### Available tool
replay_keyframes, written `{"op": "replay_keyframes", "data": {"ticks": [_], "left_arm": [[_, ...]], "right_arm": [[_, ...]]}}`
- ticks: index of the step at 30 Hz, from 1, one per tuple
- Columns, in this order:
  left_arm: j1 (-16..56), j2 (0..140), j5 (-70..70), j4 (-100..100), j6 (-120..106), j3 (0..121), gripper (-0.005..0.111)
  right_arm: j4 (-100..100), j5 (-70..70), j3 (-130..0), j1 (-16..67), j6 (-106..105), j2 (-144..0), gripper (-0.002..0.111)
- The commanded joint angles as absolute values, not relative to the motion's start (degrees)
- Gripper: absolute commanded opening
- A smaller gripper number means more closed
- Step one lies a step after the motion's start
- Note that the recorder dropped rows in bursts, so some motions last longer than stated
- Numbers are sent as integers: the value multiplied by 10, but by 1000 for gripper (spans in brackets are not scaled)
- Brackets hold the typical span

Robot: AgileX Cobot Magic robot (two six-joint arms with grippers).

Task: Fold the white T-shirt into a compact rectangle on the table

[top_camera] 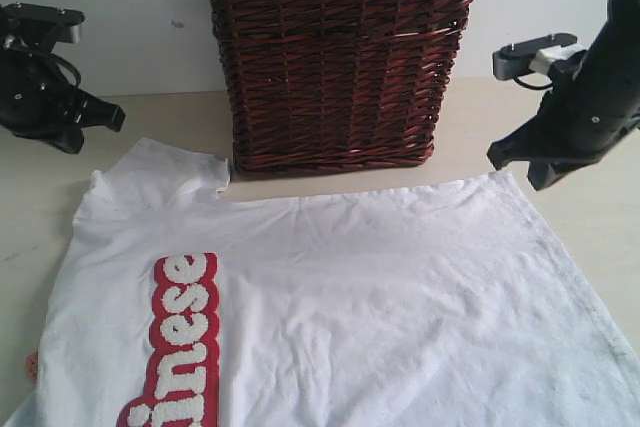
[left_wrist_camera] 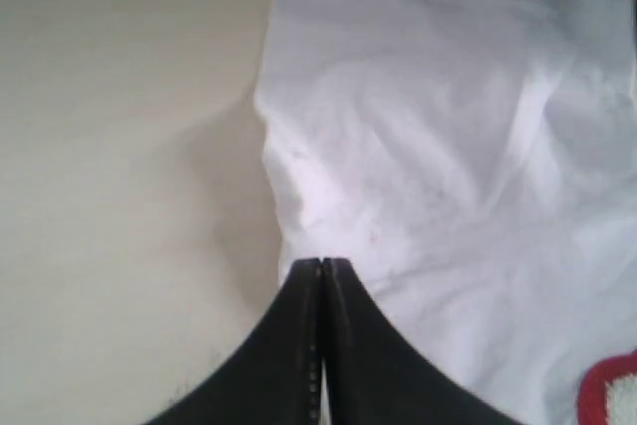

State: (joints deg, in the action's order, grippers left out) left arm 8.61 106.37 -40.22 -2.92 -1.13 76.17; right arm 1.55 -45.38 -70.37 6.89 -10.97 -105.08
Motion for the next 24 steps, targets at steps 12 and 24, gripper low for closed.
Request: {"op": "replay_keyframes", "data": {"ticks": [12,24], "left_arm": [[92,993,-409,215,-228,592,0],[132,1123,-385,238,-251,629,0]], "right_arm": [[46,-421,-614,66,-99,-1073,0],[54,-407,-632,66,-99,-1109,0]]}}
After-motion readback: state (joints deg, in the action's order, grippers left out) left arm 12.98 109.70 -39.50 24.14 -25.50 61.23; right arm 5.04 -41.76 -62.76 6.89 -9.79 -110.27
